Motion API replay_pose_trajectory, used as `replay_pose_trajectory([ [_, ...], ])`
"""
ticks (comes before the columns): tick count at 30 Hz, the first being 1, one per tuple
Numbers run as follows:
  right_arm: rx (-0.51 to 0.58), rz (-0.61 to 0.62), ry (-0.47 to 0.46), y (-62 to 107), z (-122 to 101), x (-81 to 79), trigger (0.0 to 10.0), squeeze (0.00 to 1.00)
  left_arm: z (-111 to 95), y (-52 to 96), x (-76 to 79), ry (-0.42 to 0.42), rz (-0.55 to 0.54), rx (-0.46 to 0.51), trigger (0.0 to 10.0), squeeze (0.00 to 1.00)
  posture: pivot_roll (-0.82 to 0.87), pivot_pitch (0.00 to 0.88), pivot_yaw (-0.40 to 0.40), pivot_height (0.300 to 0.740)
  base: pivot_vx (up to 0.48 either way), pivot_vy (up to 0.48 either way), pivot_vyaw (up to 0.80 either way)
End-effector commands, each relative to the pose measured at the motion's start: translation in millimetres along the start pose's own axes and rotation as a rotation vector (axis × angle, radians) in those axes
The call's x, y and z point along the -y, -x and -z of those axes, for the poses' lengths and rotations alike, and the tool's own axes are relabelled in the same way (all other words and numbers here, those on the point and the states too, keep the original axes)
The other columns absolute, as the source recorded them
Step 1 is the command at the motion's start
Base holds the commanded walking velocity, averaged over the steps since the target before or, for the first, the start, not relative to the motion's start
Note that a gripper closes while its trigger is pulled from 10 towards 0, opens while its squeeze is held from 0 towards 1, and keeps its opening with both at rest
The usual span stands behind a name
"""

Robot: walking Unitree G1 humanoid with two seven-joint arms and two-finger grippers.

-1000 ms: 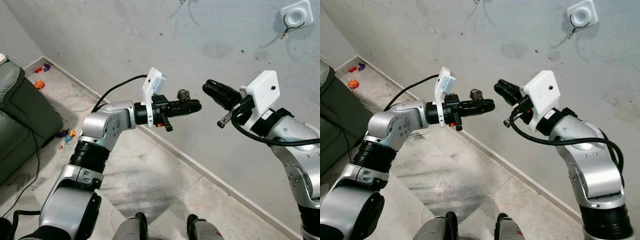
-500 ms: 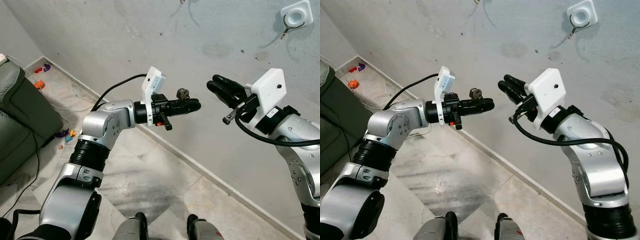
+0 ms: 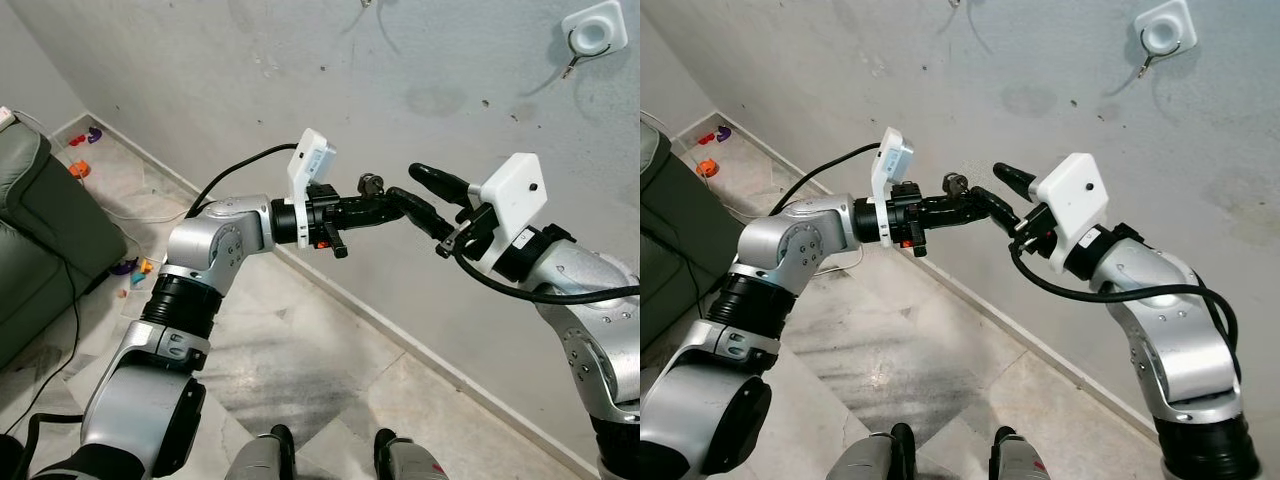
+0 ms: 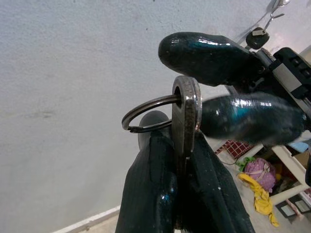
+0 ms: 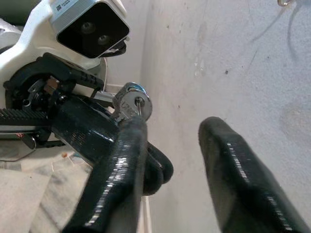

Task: Hang keys on a hook

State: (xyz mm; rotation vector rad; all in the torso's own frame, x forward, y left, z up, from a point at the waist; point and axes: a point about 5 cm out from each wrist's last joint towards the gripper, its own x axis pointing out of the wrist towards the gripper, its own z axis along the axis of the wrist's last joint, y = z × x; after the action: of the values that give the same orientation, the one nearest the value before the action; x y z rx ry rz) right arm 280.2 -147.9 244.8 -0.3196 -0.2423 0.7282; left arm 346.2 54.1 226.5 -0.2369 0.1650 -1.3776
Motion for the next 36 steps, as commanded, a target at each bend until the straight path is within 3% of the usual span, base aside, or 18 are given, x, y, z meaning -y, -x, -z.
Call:
replay_pose_trajectory([
  [1, 0.024, -0.021, 0.003, -3.7, -6, -5.7, 10.0, 1.00, -2, -1.6, 0.1, -0.019, 0.005, -0.003, 10.0, 0.00, -0.15, 0.198, 0.132, 0.740, 0.000, 0.000, 0.00],
  [11, 0.026, -0.050, -0.016, -4.4, -6, -10.8, 10.0, 1.00, -2, -6.9, 2.7, -0.019, 0.029, -0.008, 10.0, 0.00, -0.15, 0.196, 0.134, 0.740, 0.000, 0.000, 0.00],
  [12, 0.027, -0.053, -0.016, -4.3, -6, -11.2, 10.0, 0.85, -2, -7.0, 2.7, -0.019, 0.030, -0.009, 10.0, 0.00, -0.15, 0.195, 0.135, 0.740, 0.000, 0.000, 0.00],
  [13, 0.028, -0.057, -0.017, -4.3, -6, -11.6, 10.0, 0.85, -2, -7.1, 2.8, -0.019, 0.030, -0.009, 10.0, 0.00, -0.15, 0.195, 0.135, 0.740, 0.000, 0.000, 0.00],
  [14, 0.026, -0.064, -0.016, -4.2, -6, -12.1, 10.0, 0.61, -1, -7.5, 2.9, -0.020, 0.031, -0.011, 10.0, 0.00, -0.16, 0.194, 0.135, 0.740, 0.000, 0.000, 0.00],
  [15, 0.025, -0.074, -0.016, -3.7, -6, -12.8, 8.0, 0.46, -1, -8.0, 3.1, -0.020, 0.033, -0.012, 10.0, 0.00, -0.15, 0.195, 0.134, 0.740, 0.000, 0.000, 0.00],
  [16, 0.024, -0.076, -0.016, -3.6, -6, -13.0, 8.0, 0.46, 0, -8.2, 3.2, -0.020, 0.033, -0.012, 10.0, 0.00, -0.15, 0.194, 0.134, 0.740, 0.000, 0.000, 0.00],
  [17, 0.024, -0.086, -0.017, -3.4, -5, -13.7, 0.0, 0.00, 0, -8.5, 3.4, -0.020, 0.034, -0.011, 10.0, 0.00, -0.15, 0.194, 0.133, 0.740, 0.000, 0.000, 0.00],
  [36, -0.006, -0.138, -0.018, -0.8, -3, -17.6, 0.0, 0.00, 2, -10.3, 4.6, -0.017, 0.040, -0.009, 10.0, 0.00, -0.16, 0.202, 0.126, 0.740, 0.000, 0.000, 0.00],
])
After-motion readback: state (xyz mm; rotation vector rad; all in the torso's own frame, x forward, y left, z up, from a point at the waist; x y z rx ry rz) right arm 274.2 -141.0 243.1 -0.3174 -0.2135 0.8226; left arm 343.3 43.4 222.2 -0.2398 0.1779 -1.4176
